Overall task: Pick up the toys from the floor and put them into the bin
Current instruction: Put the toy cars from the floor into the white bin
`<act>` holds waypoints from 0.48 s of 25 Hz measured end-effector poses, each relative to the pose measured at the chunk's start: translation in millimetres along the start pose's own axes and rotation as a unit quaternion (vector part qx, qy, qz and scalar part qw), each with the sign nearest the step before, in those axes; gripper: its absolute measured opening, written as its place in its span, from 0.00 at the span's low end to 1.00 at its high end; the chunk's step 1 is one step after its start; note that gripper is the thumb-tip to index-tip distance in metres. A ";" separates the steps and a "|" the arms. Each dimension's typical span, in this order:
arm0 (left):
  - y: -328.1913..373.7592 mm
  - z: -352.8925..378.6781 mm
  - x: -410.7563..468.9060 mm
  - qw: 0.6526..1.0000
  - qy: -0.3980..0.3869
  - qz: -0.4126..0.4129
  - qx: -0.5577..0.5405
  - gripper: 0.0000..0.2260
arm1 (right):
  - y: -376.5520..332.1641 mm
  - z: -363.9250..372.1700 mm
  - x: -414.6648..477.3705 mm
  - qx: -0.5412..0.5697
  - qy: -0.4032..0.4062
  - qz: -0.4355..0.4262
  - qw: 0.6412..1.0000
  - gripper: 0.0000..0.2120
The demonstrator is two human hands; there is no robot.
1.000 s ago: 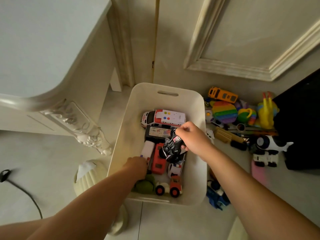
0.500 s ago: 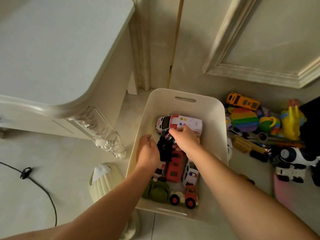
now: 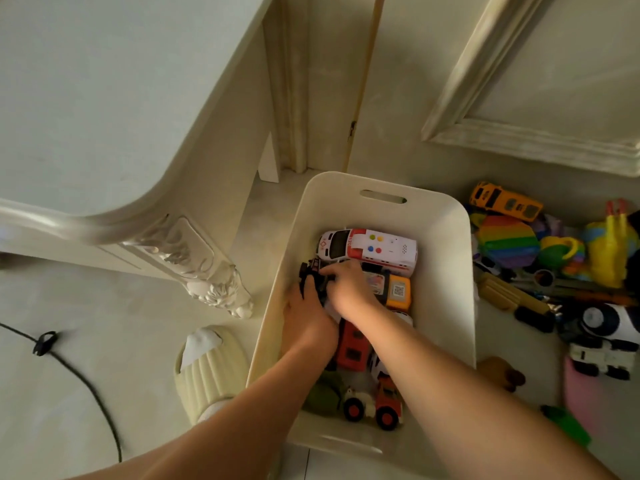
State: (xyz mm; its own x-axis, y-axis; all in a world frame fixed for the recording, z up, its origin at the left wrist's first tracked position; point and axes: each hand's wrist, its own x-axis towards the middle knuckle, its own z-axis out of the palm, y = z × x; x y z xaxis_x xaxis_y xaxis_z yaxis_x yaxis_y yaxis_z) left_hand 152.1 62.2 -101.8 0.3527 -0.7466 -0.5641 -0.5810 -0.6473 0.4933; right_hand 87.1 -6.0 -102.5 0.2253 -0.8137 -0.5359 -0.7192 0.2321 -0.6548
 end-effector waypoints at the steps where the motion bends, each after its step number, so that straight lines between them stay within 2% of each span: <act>1: -3.7 4.5 2.2 0.996 -0.022 0.032 0.080 0.29 | 4.5 0.3 -3.2 -0.014 -0.015 -0.024 1.000 0.22; 3: -4.3 -0.9 11.5 0.981 -0.069 0.045 0.175 0.31 | 5.2 -6.0 -11.8 0.011 -0.006 -0.038 0.999 0.23; 5: 4.8 -14.6 14.5 0.978 -0.091 0.010 0.186 0.26 | 1.2 -24.5 -25.4 0.066 0.038 -0.039 0.996 0.21; 7: 26.5 -34.1 8.7 0.977 -0.071 0.042 0.197 0.18 | -3.7 -52.4 -40.7 0.149 0.074 -0.049 0.985 0.18; 8: 36.4 -43.7 5.7 0.974 -0.043 0.086 0.205 0.16 | -6.1 -69.1 -50.3 0.197 0.097 -0.059 0.974 0.16; 10: 62.6 -60.8 -3.9 0.986 0.017 0.125 0.110 0.17 | -3.4 -105.8 -74.4 0.278 0.164 -0.087 0.942 0.16; 12: 91.0 -63.3 -20.2 0.984 0.046 0.175 0.006 0.15 | 11.8 -140.8 -97.3 0.326 0.229 -0.089 0.913 0.16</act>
State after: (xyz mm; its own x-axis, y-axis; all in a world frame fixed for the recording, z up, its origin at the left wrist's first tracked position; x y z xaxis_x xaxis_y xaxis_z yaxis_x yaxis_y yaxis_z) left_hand 138.5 8.7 -3.6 0.1947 -0.9343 -0.2986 -0.6870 -0.3471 0.6384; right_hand -35.9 0.9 16.9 -0.1060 -0.9721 -0.2093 -0.1204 0.2215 -0.9677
